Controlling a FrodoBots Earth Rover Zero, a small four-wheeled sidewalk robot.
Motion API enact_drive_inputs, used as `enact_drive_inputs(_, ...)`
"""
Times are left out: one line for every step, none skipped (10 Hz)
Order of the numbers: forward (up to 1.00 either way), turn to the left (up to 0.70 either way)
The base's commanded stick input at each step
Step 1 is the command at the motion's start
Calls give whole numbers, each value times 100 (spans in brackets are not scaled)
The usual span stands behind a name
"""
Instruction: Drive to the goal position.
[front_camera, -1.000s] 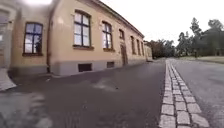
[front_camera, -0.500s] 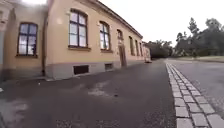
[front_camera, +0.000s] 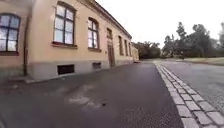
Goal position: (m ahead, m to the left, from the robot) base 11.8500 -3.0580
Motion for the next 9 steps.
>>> enact_drive_inputs(70,0)
enact_drive_inputs(70,0)
enact_drive_inputs(70,0)
enact_drive_inputs(70,0)
enact_drive_inputs(70,0)
enact_drive_inputs(70,0)
enact_drive_inputs(70,0)
enact_drive_inputs(70,0)
enact_drive_inputs(70,0)
